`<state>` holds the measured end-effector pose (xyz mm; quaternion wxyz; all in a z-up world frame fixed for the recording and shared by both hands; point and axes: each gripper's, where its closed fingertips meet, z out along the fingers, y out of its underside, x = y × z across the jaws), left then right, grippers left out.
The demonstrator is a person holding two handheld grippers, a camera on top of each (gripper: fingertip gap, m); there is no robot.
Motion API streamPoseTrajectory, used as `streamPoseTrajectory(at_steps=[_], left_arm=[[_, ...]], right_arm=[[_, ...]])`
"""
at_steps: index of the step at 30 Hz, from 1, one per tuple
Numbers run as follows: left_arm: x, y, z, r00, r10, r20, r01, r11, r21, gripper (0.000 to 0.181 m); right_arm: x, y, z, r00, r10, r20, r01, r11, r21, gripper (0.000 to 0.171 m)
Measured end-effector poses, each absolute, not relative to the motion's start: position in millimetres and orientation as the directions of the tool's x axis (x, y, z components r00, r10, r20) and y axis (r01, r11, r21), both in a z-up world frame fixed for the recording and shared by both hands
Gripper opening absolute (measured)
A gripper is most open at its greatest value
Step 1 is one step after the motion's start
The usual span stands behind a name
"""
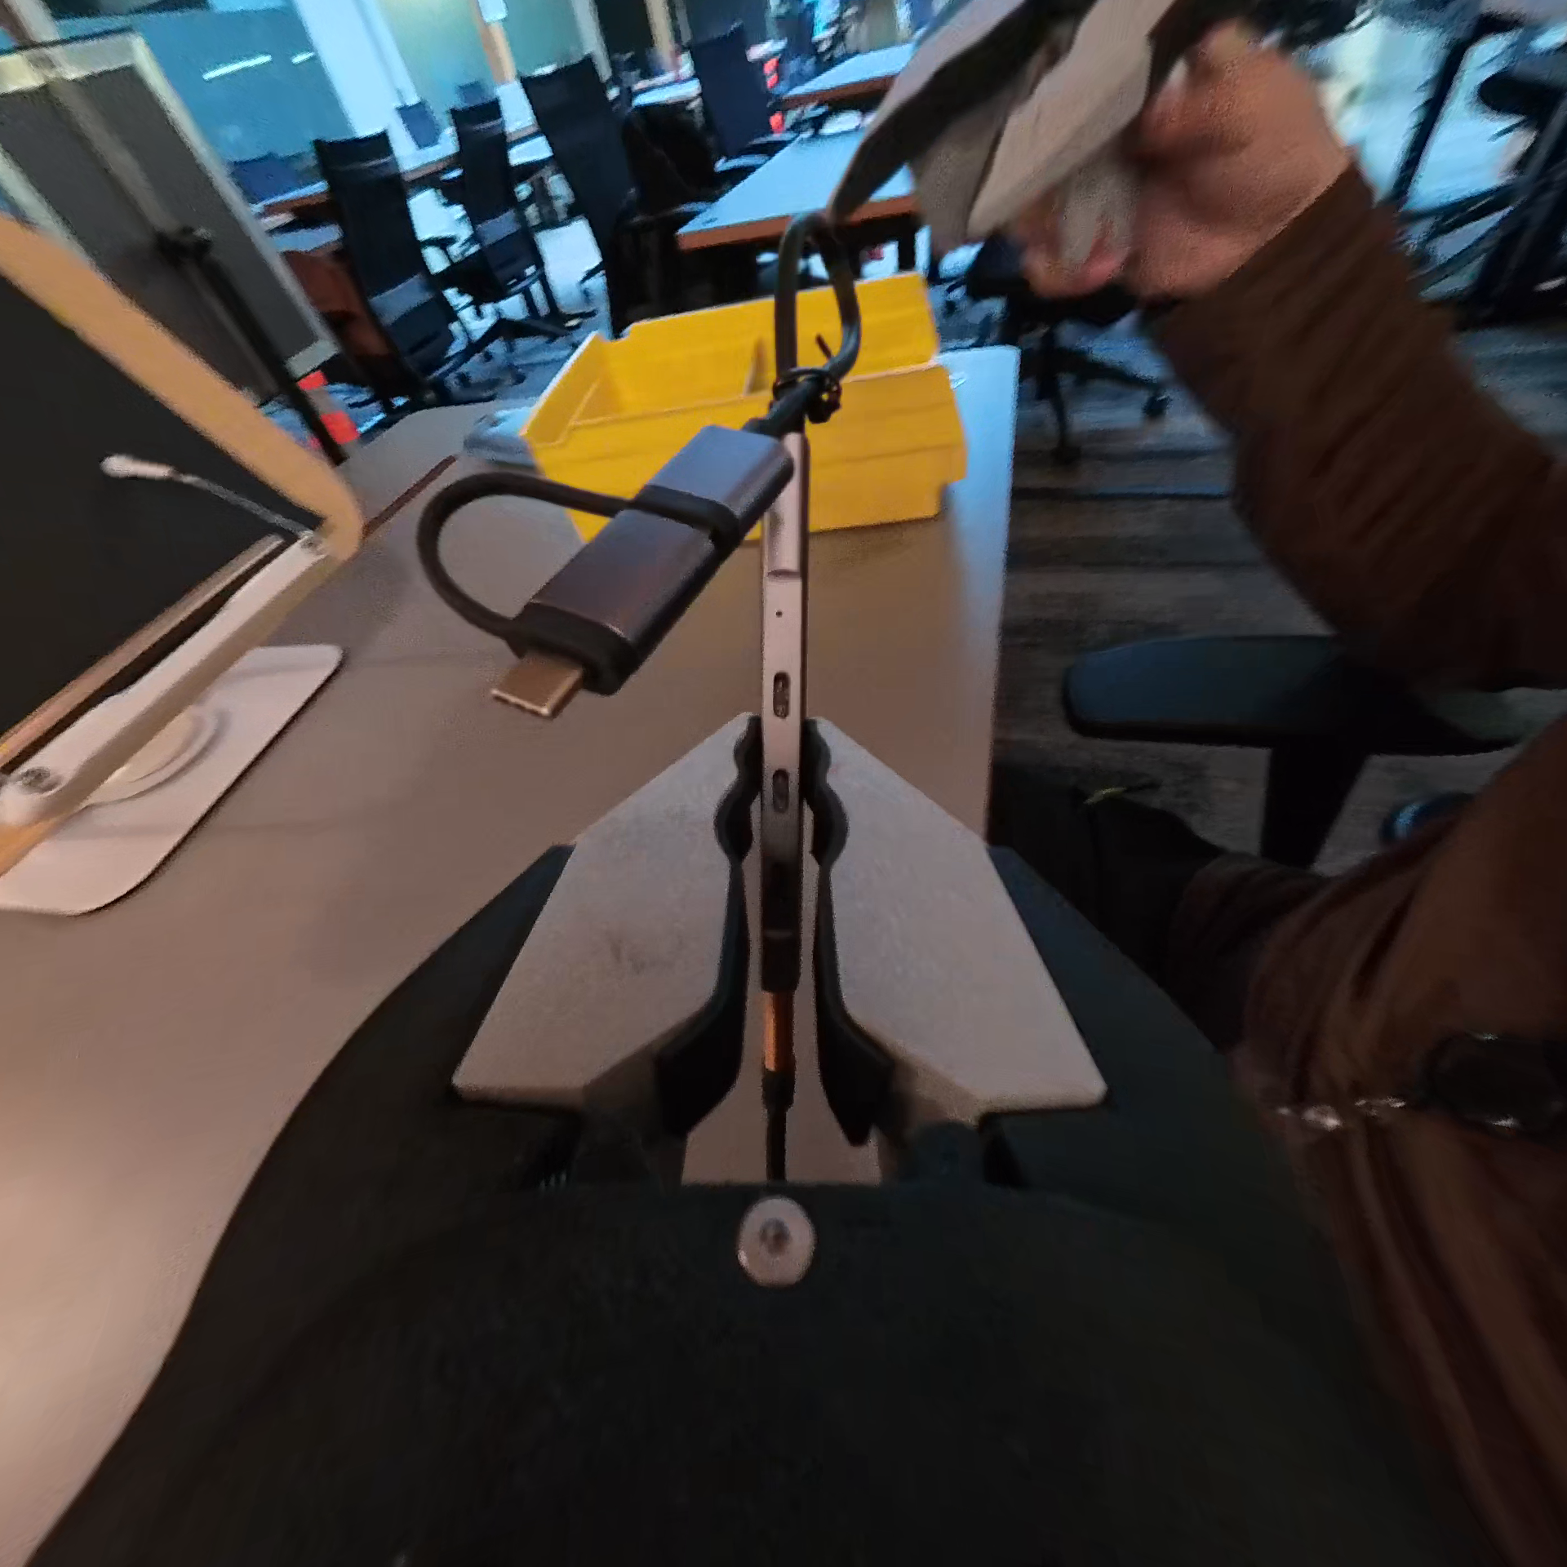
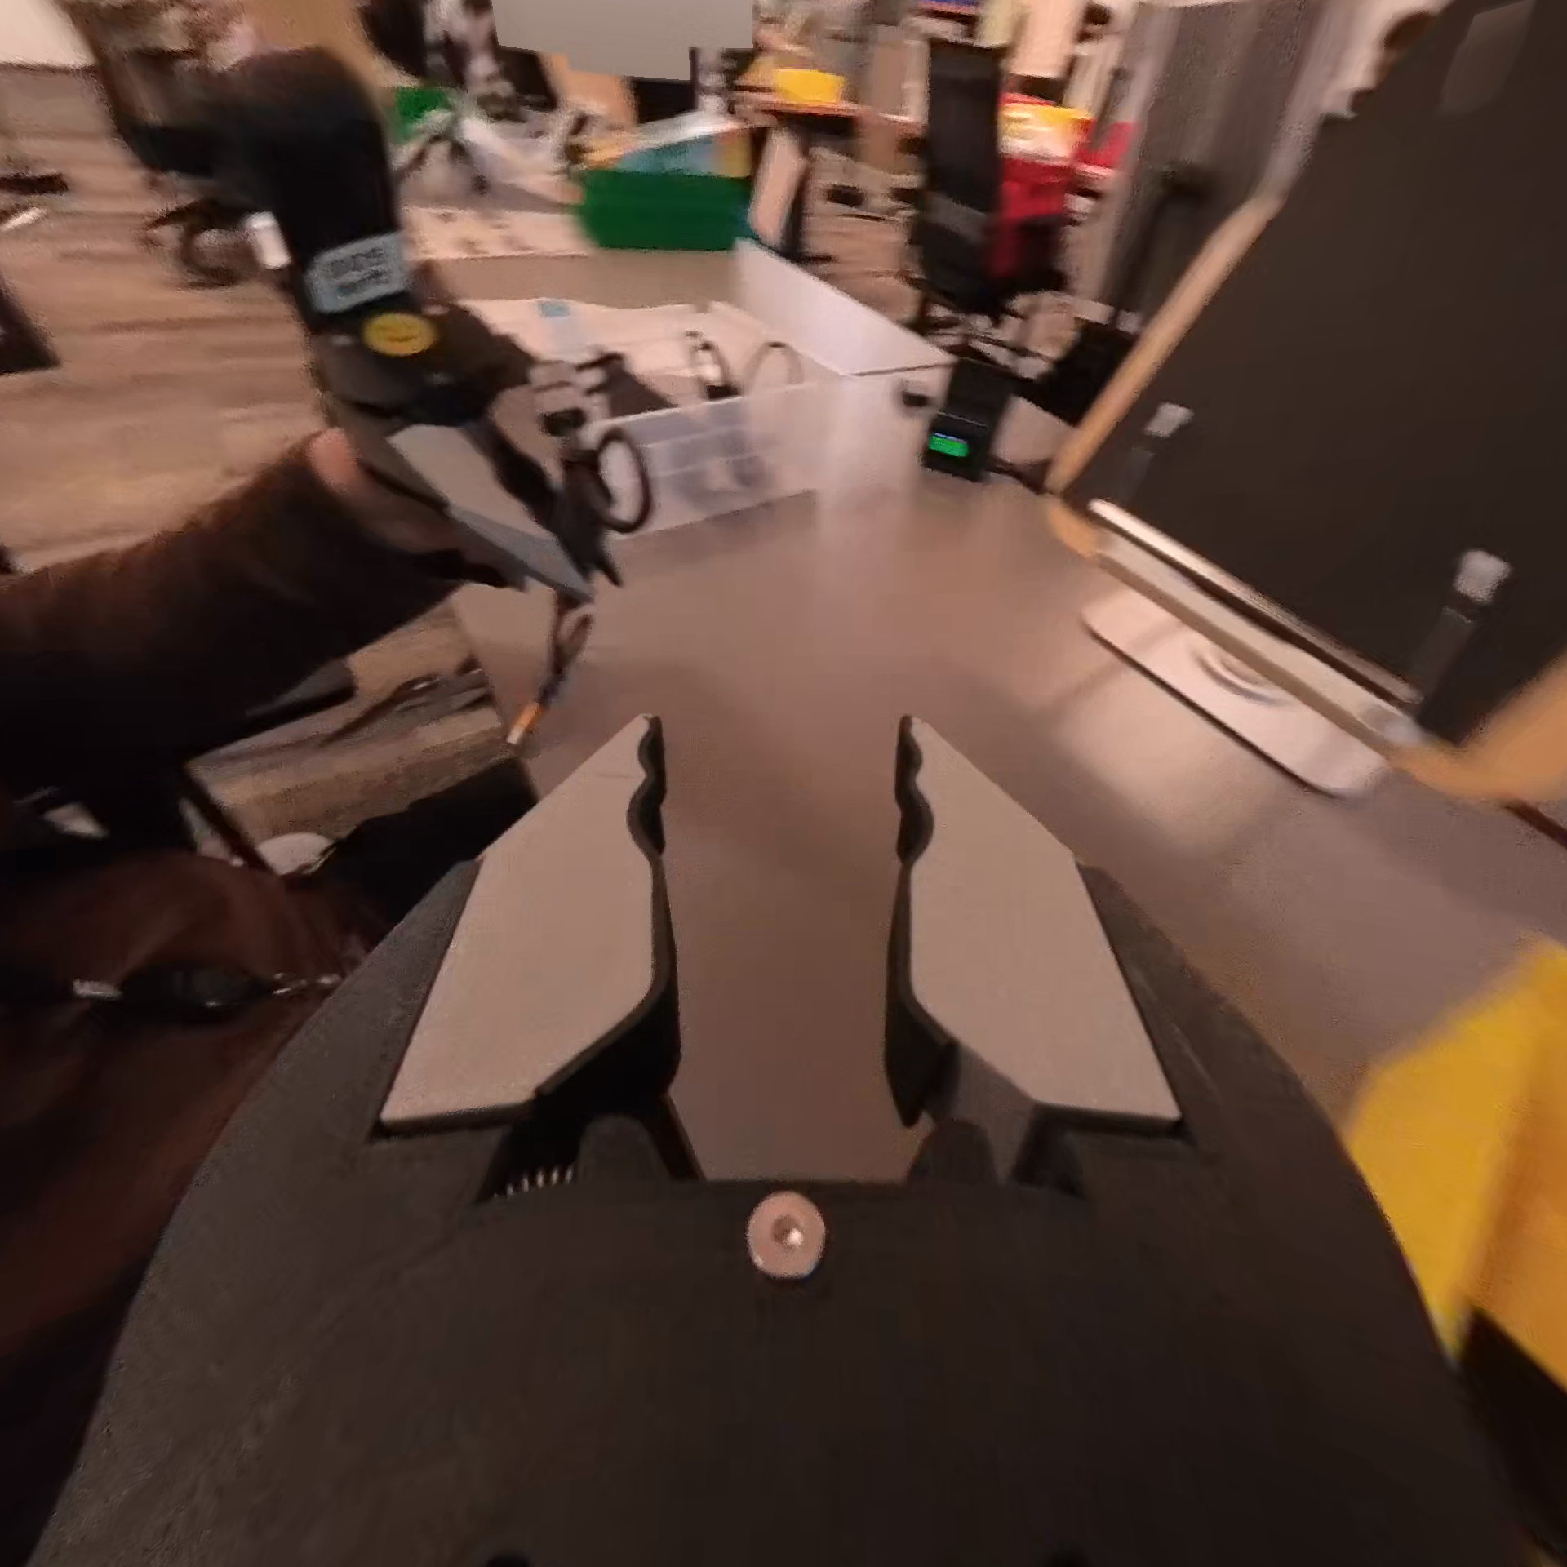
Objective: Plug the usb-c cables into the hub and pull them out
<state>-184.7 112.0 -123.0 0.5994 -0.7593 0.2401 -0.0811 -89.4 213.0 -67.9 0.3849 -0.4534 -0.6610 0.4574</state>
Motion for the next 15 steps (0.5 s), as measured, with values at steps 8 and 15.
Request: streamPoseTrajectory(at_steps=[8,15], left_arm=[[-141,111,-120,0.803,-0.588,-0.097,-0.215,-0.135,-0.967,0.006],[-153,116,-119,0.848,-0.528,-0.051,-0.168,-0.176,-0.97,0.014]], right_arm=[[-158,99,-97,-0.568,0.823,-0.004,0.196,0.131,-0.972,0.013],[-158,115,-78,-0.523,0.851,0.046,0.102,0.115,-0.988,0.006]])
